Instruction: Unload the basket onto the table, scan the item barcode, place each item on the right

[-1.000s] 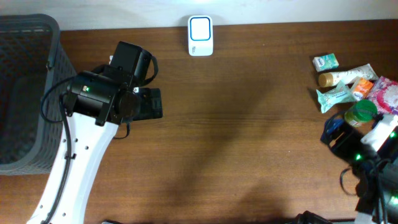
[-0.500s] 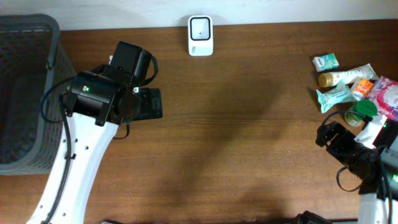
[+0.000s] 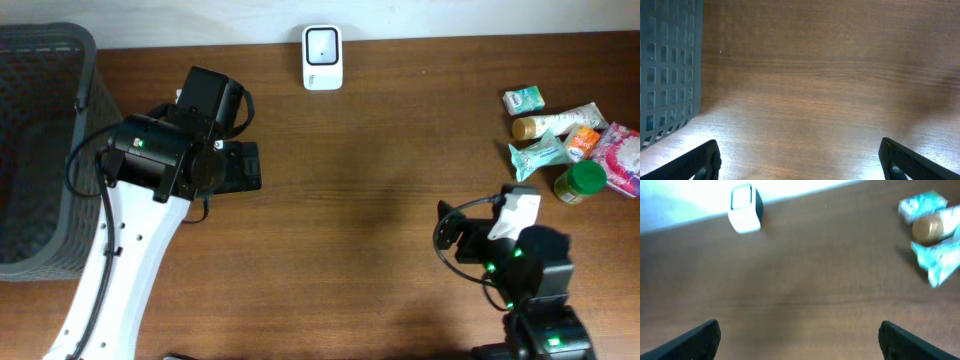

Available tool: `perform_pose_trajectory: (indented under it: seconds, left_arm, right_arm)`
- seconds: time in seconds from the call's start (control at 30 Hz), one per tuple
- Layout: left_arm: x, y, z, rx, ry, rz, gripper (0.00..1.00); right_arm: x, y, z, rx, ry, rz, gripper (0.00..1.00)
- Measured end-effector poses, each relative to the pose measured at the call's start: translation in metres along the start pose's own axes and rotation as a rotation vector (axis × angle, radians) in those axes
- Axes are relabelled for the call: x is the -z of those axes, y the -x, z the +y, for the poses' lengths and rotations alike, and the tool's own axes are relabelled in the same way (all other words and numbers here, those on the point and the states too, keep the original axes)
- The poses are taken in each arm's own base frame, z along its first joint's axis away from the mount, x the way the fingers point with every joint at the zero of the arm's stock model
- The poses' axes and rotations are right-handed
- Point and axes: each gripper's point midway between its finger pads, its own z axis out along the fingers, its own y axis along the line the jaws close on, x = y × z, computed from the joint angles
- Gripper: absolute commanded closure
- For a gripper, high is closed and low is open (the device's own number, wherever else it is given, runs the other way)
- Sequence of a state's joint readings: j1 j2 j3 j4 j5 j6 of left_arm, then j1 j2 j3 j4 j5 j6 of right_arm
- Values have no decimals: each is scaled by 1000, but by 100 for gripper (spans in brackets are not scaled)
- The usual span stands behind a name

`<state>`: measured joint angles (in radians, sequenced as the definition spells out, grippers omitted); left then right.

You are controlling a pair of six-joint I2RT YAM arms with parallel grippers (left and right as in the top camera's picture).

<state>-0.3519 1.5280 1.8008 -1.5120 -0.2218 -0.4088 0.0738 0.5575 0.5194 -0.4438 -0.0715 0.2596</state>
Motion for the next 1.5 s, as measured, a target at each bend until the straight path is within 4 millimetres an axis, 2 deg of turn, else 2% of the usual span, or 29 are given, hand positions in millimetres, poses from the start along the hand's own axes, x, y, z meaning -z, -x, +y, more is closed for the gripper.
perform_pose_trajectory:
  seconds: [0.1, 0.17, 0.3, 0.4, 0.6, 0.7, 0.9, 1.13, 1.5]
  left_arm:
    - [0, 0, 0, 0, 0, -1, 1]
    - [0, 0, 0, 0, 0, 0, 1]
    - [0, 0, 0, 0, 0, 0, 1]
    - [0, 0, 0, 0, 0, -1, 1]
    - [0, 0, 0, 0, 0, -1, 1]
    - [0, 0, 0, 0, 0, -1, 1]
    - [0, 0, 0, 0, 0, -1, 1]
    - [0, 0, 0, 0, 0, -1, 1]
    - [0, 0, 0, 0, 0, -1, 1]
  right_arm:
    - [-11, -29, -12, 2, -23, -6, 1]
    - [-11, -36, -22, -10, -39, -43, 1]
    - [1, -30, -41, -46, -77, -160, 1]
    - [7, -28, -48, -49, -89, -227, 1]
    - [15, -22, -42, 23, -54, -357, 1]
    - [12, -18, -36, 52, -23, -399, 1]
    - [2, -26, -24, 173, 23, -420, 1]
    - [1, -27, -24, 276, -2, -418, 1]
    - [1, -26, -30, 265, -35, -418, 1]
